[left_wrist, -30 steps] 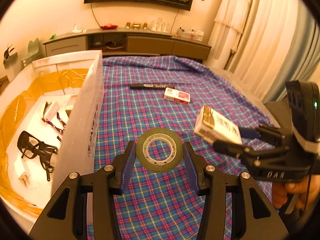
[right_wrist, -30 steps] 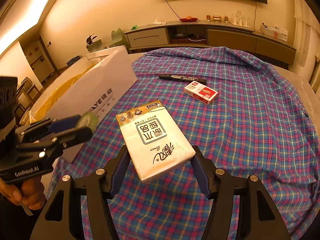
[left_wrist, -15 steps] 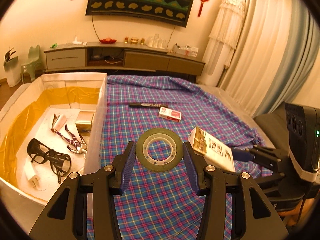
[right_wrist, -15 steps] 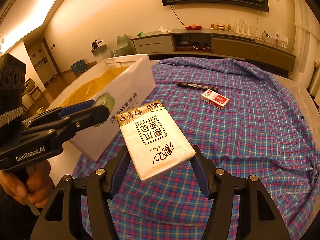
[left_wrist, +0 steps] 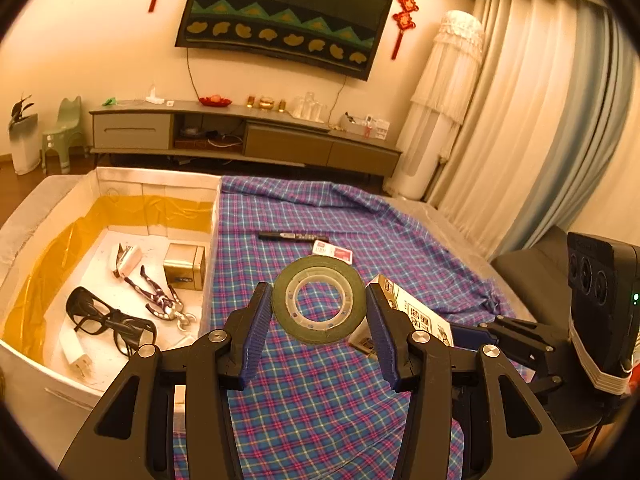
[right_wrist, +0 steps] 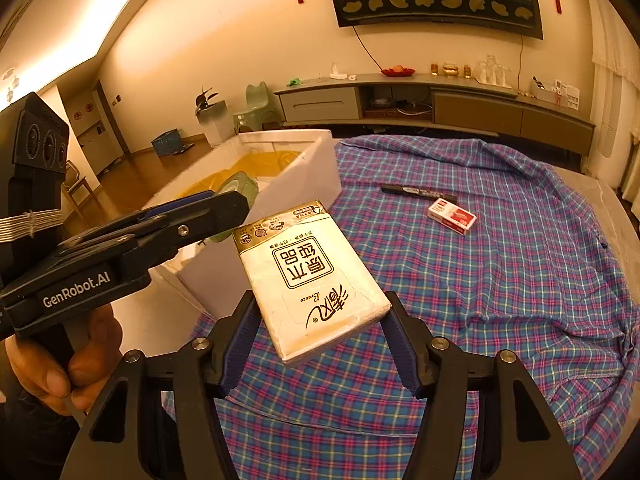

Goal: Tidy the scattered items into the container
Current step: 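Lift the tissue pack with the right tool while the left tool lifts the tape roll toward the box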

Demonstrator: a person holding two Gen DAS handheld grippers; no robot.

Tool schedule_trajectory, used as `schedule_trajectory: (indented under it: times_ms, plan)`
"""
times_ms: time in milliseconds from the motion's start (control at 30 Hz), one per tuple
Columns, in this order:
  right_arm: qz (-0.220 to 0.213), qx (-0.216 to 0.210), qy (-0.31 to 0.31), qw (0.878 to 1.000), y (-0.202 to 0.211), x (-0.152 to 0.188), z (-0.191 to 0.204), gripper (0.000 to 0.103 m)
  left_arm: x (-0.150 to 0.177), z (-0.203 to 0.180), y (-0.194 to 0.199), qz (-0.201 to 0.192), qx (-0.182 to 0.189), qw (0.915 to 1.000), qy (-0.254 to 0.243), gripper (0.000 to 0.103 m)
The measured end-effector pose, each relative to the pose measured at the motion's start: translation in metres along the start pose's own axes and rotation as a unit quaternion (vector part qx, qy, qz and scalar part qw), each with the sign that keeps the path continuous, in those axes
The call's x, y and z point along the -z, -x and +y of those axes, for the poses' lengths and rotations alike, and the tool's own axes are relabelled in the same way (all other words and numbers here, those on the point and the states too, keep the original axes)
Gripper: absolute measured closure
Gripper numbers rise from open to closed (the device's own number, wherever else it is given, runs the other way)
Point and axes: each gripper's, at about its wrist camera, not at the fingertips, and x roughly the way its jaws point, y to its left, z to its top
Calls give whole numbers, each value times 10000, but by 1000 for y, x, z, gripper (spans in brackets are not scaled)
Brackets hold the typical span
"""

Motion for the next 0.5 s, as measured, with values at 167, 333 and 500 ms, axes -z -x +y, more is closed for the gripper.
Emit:
schedule_trajectory:
  times_ms: [167,333,500]
  plan:
    - [-69,-37,78,9999,5,-4,10,41,-5,6,11,-133,65,9998,91,54]
    - [-96,-70,166,9998,7,-7,20,41,-10,12,23,-265,92,9994,190,54]
    - [-159,-124,289,9994,8,-15,29,41,-18,26,34,-424,103,9983,374,54]
